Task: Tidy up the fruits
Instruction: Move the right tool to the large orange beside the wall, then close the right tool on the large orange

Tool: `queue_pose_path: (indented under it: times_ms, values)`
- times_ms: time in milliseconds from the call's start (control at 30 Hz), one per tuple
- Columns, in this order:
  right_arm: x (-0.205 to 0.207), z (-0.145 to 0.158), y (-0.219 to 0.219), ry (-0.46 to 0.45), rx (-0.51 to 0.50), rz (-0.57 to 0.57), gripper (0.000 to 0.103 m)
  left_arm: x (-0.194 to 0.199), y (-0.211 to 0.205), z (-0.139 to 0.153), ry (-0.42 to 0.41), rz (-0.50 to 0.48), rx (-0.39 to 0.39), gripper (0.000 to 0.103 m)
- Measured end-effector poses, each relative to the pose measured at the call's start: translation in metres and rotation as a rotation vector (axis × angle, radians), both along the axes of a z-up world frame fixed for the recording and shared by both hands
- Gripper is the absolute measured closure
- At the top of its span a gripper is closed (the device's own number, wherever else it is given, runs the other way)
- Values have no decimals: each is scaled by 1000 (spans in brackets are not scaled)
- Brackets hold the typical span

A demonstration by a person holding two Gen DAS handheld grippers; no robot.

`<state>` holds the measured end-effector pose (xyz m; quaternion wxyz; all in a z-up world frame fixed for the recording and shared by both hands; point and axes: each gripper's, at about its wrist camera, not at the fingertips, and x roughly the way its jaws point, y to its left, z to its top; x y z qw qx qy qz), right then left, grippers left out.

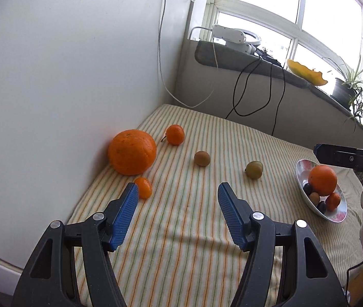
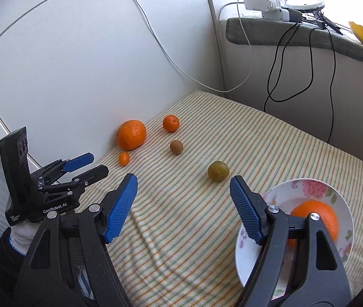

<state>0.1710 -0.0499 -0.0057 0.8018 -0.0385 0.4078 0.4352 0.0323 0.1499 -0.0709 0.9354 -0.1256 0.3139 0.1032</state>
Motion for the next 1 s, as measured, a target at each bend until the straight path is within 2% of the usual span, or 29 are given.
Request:
queue_pose_path:
  times_ms: [200,500,733,1000]
  values:
    - [20,-12,48,112,46,69,26,1,22,-10,10,53,-19,39]
    - [43,-47,121,296,86,148,26,12,36,-20,14,77,-66,39]
    - [60,-71,166,373,92,150,26,27,42,-24,44,87,-71,39]
    - [79,-98,198,430,87,137,26,42,46,-33,70,100,-69,45]
